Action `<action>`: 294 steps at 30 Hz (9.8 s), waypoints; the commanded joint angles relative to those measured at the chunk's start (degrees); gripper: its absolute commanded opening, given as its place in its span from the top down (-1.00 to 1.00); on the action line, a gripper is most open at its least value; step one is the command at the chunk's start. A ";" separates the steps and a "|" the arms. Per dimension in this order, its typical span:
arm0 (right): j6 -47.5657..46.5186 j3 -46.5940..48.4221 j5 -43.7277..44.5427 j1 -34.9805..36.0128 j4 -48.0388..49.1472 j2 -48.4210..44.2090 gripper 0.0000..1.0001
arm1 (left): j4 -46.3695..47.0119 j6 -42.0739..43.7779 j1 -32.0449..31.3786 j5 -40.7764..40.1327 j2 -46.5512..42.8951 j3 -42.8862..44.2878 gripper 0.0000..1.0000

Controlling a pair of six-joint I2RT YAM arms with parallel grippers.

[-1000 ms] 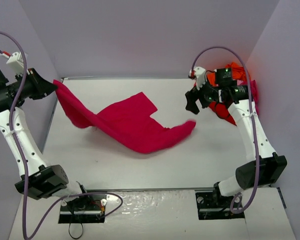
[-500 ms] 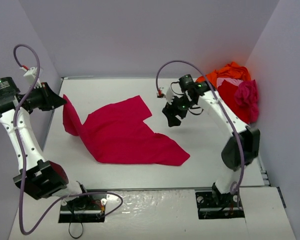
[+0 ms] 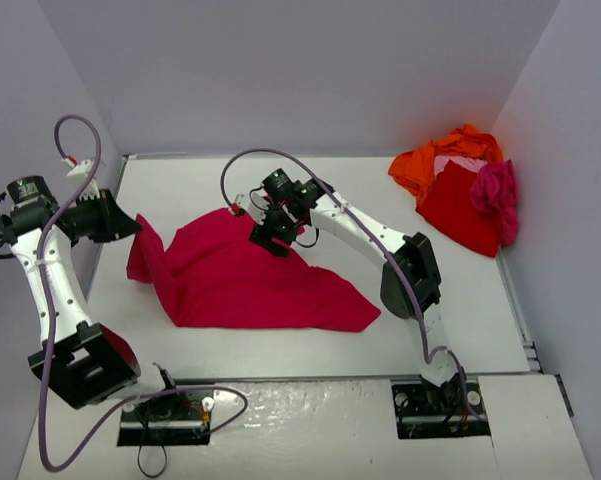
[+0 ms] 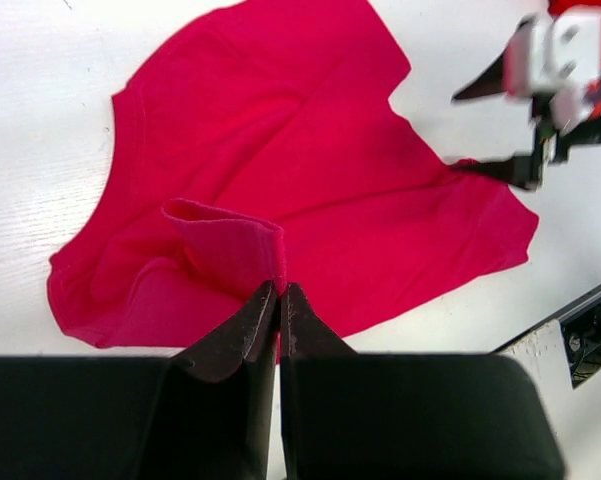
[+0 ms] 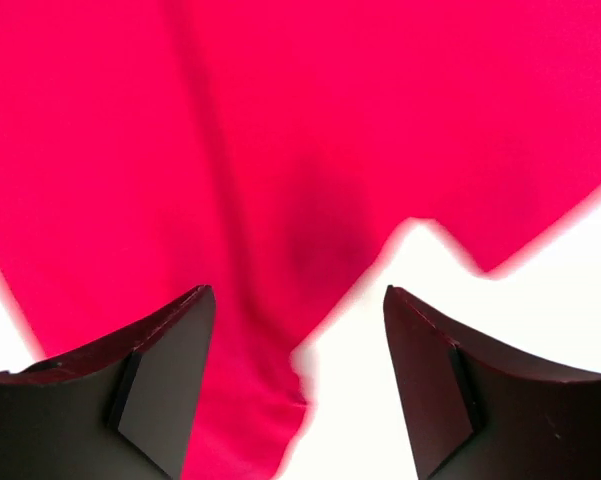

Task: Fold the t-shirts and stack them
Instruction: Flatten out the tshirt

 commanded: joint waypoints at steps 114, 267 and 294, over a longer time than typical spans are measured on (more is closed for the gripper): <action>-4.50 6.91 -4.87 -9.78 -3.37 12.42 1.00 | 7.08 5.48 -0.11 -7.67 -7.45 -15.68 1.00; 5.11 6.64 2.04 -19.59 11.25 5.44 0.12 | 13.27 3.72 -0.20 -18.15 -10.38 -18.75 1.00; 4.32 7.09 -2.03 -18.44 8.78 10.49 0.12 | 13.28 4.16 -0.20 -18.29 -10.20 -19.64 1.00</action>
